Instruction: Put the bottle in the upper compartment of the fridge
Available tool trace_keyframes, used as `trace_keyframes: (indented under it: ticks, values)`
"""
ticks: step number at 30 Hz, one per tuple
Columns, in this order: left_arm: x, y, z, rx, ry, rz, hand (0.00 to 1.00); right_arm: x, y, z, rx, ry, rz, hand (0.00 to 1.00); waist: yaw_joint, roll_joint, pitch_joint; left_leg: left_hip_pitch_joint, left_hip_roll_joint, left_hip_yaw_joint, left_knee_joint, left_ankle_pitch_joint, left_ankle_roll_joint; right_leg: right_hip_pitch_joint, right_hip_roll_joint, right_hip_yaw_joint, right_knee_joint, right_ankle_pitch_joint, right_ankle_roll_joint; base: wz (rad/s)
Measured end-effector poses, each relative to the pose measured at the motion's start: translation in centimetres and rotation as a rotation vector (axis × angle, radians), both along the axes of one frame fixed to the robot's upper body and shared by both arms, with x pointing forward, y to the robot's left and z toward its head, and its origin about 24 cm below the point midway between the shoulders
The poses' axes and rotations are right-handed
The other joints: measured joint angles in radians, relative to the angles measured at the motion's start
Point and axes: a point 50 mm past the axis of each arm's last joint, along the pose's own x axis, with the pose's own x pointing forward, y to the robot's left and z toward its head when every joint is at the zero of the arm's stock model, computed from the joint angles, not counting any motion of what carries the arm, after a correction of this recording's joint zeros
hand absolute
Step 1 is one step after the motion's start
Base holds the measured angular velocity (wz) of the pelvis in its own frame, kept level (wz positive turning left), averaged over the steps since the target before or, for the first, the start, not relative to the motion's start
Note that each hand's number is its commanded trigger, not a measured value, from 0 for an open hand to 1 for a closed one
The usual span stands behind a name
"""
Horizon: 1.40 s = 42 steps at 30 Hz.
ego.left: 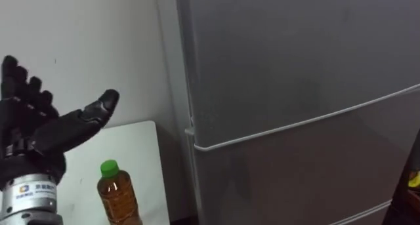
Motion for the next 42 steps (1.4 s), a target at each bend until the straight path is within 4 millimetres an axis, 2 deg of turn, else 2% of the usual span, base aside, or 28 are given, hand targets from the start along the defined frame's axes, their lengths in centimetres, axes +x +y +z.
trace_keyframes:
  ticks: [8,17,27,32,42]
  values:
    - [0.9,-3.6,0.6,0.032,-0.026,-0.214,0.0,0.4,0.1,0.0,0.02,-0.005,0.022,0.0,-0.022,0.002,-0.0019,0.001,0.001,0.036,0.006,0.0,0.0,0.006,-0.001,0.02,0.002,0.002,0.001,-0.07]
    - [0.9,-5.5,0.3,-0.003,-0.024,-0.32,0.0,1.3,0.6,0.0,0.025,-0.003,0.077,0.0,-0.036,-0.003,0.0013,-0.015,0.0,0.032,0.01,0.0,0.001,-0.001,-0.001,0.016,-0.002,0.001,0.002,0.13]
    - [0.9,-5.9,0.3,-0.02,-0.023,-0.346,0.0,1.5,0.5,0.0,0.029,0.01,0.091,0.0,-0.036,0.0,0.0002,-0.02,0.0,0.033,0.01,-0.001,0.002,-0.002,-0.001,0.012,-0.001,0.002,0.003,0.01]
    - [0.9,-6.0,0.3,-0.033,-0.023,-0.359,0.0,1.7,0.0,0.2,0.03,0.006,0.117,0.0,-0.034,0.014,-0.0001,-0.03,0.0,0.033,0.012,-0.001,0.003,-0.009,-0.002,0.007,0.0,0.003,0.004,0.05]
    - [0.7,-6.2,0.6,-0.018,-0.024,-0.384,0.0,1.7,-0.1,0.2,0.033,0.013,0.125,0.0,-0.026,0.02,0.0,-0.034,0.0,0.035,0.011,-0.001,0.003,-0.012,-0.003,0.007,-0.001,0.003,0.004,0.01]
